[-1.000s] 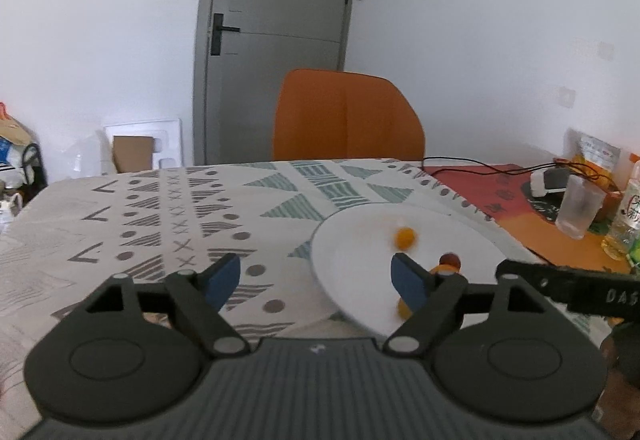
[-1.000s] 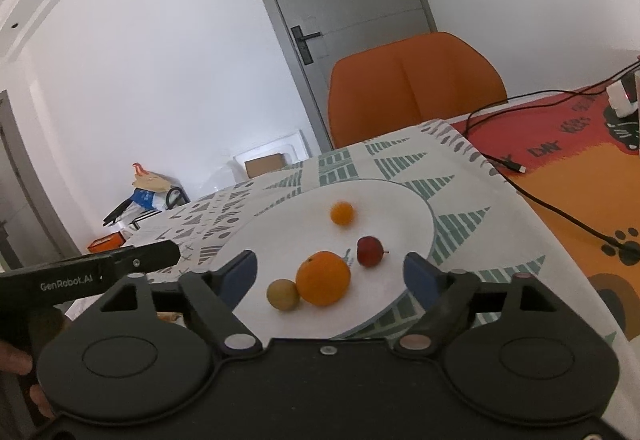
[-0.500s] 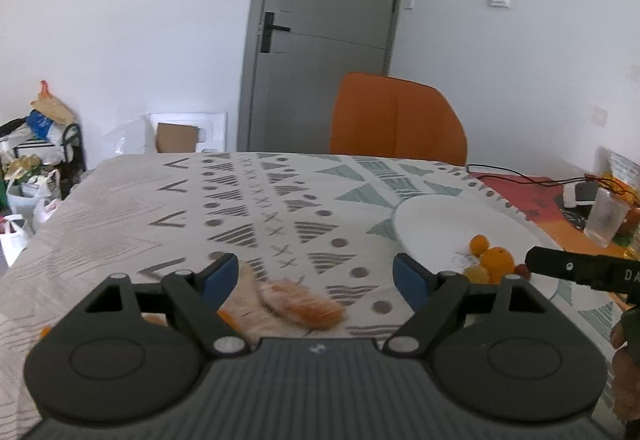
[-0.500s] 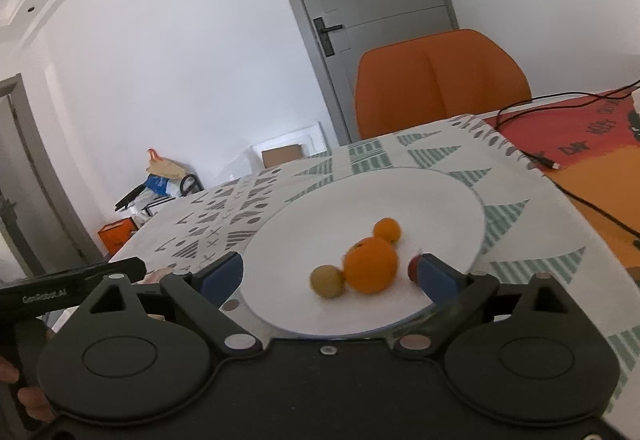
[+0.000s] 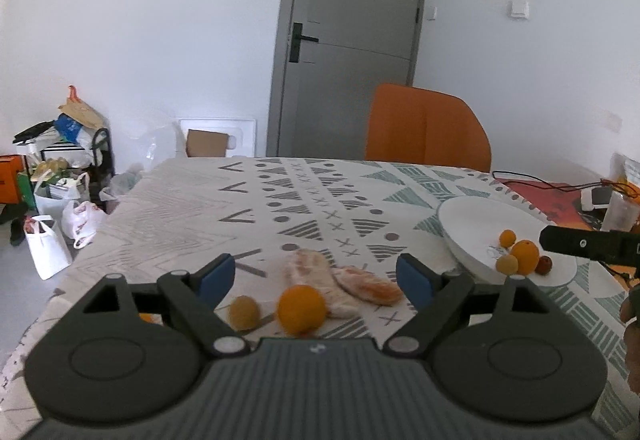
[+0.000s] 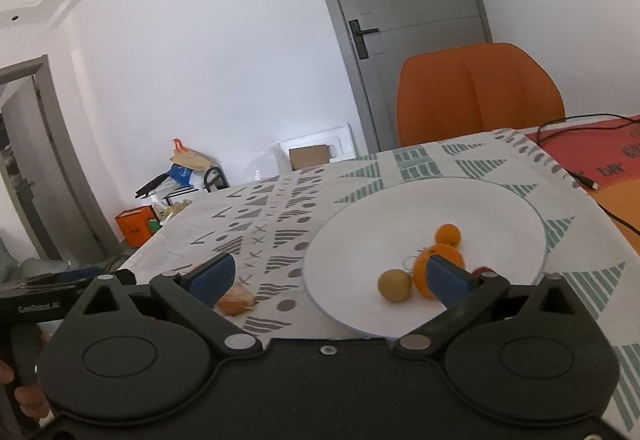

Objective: Organize fruits
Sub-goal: 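Move both tools back toward the pomelo segments and remaining fruits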

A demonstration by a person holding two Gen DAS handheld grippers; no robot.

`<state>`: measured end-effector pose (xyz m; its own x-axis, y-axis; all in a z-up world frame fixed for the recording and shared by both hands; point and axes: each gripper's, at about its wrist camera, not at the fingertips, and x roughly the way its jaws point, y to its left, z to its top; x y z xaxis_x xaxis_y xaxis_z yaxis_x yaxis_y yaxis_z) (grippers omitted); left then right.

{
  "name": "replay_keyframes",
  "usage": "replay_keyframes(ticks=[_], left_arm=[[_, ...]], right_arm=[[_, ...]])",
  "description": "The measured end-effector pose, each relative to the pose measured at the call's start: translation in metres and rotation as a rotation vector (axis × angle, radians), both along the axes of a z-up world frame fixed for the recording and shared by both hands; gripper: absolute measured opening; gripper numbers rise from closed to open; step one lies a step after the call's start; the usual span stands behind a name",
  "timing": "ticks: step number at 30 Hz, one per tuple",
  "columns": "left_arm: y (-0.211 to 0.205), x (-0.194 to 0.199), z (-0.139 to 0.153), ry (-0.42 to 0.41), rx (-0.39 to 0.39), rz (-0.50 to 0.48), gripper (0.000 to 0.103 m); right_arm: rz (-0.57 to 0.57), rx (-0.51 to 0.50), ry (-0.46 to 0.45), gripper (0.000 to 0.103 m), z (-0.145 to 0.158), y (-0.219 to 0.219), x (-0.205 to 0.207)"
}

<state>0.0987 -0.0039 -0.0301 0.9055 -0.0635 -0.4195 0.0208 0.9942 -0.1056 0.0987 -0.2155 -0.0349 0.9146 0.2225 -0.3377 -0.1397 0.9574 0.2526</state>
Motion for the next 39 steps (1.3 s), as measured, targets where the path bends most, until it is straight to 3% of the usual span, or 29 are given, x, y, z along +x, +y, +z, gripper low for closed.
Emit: replay_keyframes(ticks=[12,24,31,39], left_arm=[[0.024,-0.014,-0.004,0.005,-0.031,0.045,0.086],[0.031,-0.023,-0.017,0.043,-0.072,0.072,0.084],[0.025,-0.020,-0.028,0.068,-0.084,0.051,0.079],[0.017,-0.005,-0.038,0.107,-0.105,0.016,0.063]], right_arm=[[0.111,-0.030,-0.008,0.103,0.007,0.030,0.003],[0.221,-0.070,0.042,0.100,-0.001,0.060,0.007],[0.256,-0.094,0.088,0.085,-0.010,0.072,0.011],[0.270,-0.114,0.114,0.076,-0.017,0.075,0.017]])
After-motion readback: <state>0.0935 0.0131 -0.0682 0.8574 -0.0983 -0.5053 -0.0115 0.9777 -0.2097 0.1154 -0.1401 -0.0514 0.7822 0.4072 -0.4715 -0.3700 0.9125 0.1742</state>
